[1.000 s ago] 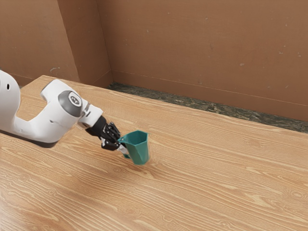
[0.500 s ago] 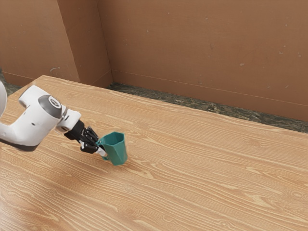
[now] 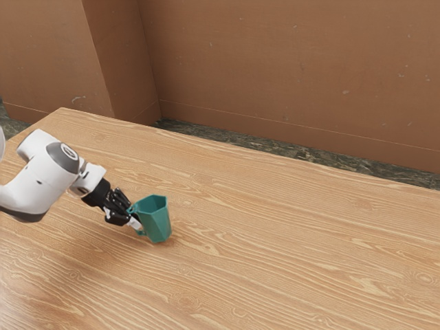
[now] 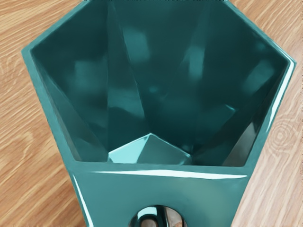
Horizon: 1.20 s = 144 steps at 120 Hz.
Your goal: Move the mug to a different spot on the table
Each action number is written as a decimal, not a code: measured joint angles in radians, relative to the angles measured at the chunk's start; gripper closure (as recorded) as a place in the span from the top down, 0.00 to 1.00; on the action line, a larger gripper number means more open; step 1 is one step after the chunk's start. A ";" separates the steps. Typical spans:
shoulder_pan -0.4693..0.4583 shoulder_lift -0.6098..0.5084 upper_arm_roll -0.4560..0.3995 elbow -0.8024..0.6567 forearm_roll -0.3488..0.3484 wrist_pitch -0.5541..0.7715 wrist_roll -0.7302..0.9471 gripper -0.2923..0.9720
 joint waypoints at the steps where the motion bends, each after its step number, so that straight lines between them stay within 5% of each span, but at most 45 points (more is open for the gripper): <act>1: 0.000 0.000 0.000 -0.001 0.000 0.000 0.000 0.23; 28: 0.000 -0.004 0.001 -0.015 -0.002 -0.002 0.010 0.25; 51: 0.000 0.008 0.006 -0.012 0.000 -0.035 0.018 0.48; 84: 0.000 0.016 0.006 -0.007 0.001 -0.062 0.027 0.68; 144: 0.031 -0.065 0.013 -0.005 0.006 -0.125 0.044 0.76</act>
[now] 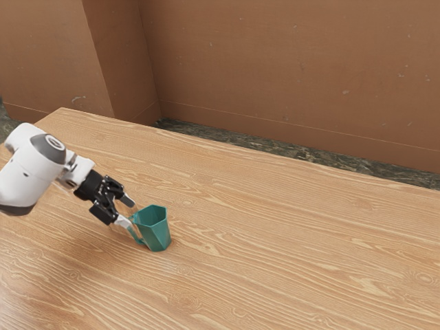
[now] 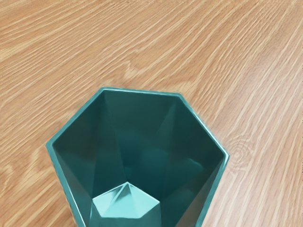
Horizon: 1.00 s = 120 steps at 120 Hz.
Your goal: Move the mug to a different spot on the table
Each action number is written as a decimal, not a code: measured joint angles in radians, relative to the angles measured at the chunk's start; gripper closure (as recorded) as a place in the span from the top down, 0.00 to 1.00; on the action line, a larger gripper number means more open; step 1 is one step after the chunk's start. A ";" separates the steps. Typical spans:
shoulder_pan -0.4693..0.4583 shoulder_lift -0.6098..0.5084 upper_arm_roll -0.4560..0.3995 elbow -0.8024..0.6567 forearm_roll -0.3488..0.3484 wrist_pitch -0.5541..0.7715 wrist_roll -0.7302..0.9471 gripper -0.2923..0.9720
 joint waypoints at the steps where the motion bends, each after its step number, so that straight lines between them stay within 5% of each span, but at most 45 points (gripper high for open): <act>1: 0.001 -0.003 0.000 0.000 0.000 -0.001 0.000 0.76; 28: 0.018 -0.061 -0.004 0.021 0.042 -0.018 -0.012 0.77; 44: 0.053 -0.073 -0.042 0.067 0.189 -0.022 -0.077 0.77; 72: 0.096 -0.052 -0.173 0.277 0.602 -0.132 -0.341 0.77; 87: 0.059 -0.033 -0.201 0.422 0.766 -0.250 -0.534 0.77; 120: -0.153 -0.022 -0.204 0.654 0.886 -0.503 -0.976 0.77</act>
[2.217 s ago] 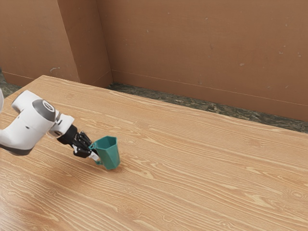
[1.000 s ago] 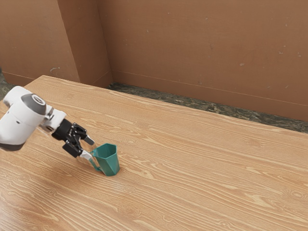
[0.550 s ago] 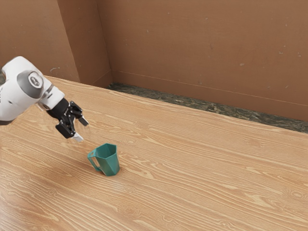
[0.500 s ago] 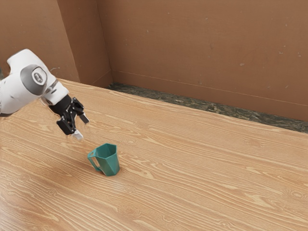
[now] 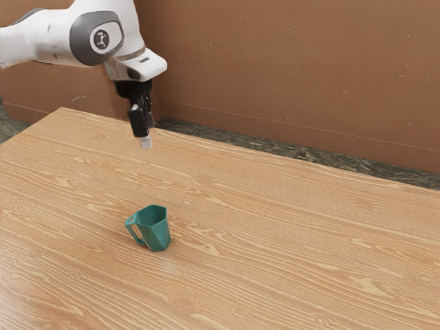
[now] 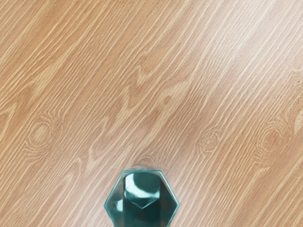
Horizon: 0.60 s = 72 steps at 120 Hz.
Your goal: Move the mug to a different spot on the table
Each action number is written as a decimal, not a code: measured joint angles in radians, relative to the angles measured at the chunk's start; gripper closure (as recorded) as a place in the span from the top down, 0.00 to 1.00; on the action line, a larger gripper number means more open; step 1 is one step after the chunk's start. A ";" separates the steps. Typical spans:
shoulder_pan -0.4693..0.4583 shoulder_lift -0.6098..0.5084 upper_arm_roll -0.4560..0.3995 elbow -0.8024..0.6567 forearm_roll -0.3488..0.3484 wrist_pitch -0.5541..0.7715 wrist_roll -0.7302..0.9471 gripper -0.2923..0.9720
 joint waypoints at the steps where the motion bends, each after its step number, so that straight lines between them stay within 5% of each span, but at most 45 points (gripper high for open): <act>1: -0.008 0.001 0.000 0.007 0.001 -0.007 -0.012 0.77; 23: -0.120 0.035 0.023 0.181 0.011 -0.166 -0.241 0.77; 48: -0.019 0.055 0.047 0.230 0.016 -0.259 -0.430 0.77; 72: -0.041 0.064 0.063 0.230 0.012 -0.266 -0.557 0.77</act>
